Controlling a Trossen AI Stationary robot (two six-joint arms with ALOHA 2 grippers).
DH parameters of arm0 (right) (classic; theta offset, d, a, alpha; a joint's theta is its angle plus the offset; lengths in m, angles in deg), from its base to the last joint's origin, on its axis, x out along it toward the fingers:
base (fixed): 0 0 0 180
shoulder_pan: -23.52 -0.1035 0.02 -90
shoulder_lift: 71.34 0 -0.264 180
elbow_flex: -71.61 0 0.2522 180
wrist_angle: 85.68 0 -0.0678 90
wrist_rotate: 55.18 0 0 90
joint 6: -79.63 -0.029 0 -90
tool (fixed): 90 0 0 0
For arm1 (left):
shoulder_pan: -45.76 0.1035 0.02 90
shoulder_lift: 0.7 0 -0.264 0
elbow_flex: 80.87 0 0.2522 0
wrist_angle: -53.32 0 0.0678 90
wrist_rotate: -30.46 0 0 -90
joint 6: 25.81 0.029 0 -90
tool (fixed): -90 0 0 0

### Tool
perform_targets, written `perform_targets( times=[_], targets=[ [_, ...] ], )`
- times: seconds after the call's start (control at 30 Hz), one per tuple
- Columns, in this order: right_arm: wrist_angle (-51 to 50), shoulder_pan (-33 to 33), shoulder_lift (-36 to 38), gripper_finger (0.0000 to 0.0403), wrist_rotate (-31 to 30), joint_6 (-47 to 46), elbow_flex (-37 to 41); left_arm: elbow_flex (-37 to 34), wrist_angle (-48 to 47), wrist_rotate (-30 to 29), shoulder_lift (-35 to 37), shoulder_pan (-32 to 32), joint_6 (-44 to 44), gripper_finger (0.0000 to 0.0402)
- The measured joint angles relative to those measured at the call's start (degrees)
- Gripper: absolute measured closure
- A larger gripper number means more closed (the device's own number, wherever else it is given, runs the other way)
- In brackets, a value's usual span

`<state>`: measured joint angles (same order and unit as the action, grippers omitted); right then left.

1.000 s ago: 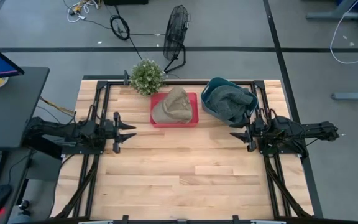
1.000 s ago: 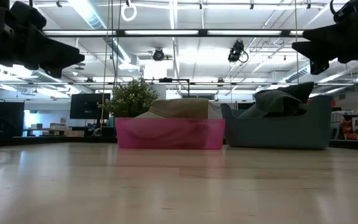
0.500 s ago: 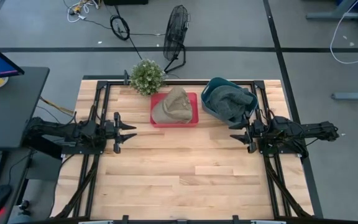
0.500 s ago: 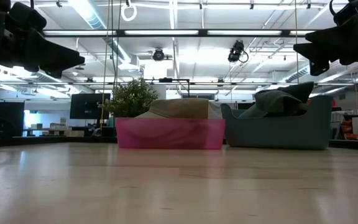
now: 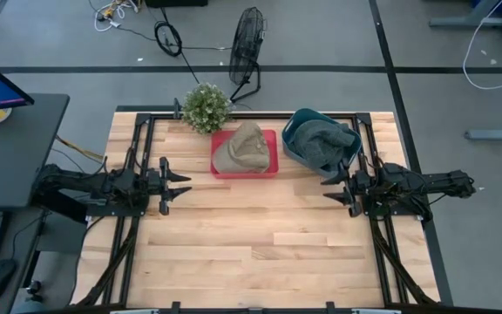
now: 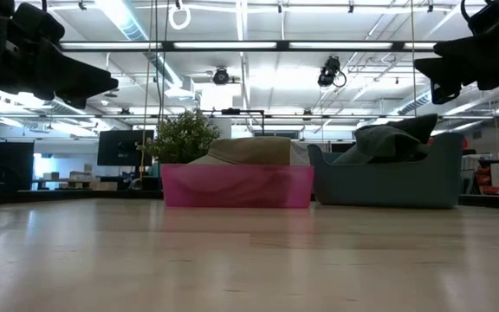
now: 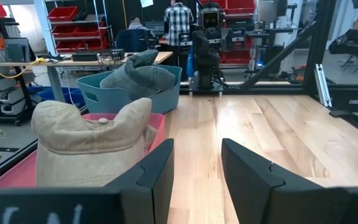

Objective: Pick & Place hat
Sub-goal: Return to Home position

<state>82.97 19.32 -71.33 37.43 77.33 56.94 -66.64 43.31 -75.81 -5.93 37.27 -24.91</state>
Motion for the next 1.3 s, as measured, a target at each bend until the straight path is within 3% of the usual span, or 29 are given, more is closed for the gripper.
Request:
perform_targets(
  times=[0.2, 0.67, 0.93, 1.3],
  targets=[
    [-0.6, 0.0, 0.0, 0.023, 3.0, 0.0, 0.0, 0.0, 0.0, 0.0, 0.0, 0.0, -0.2, 0.0264],
    [-1.3, 0.0, 0.0, 0.023, 2.8, 1.3, 0.0, 0.0, 0.1, 0.0, 0.0, 0.0, -0.2, 0.0264],
    [-1.2, 0.0, 0.0, 0.023, 2.8, -4.8, 0.0, -0.1, 0.1, 0.0, 0.0, 0.0, -0.2, 0.0264],
    [-1.1, 0.0, 0.0, 0.023, 2.8, -4.7, 0.0, -0.1, 0.1, 0.0, 0.0, 0.0, -0.2, 0.0264]
  ],
)
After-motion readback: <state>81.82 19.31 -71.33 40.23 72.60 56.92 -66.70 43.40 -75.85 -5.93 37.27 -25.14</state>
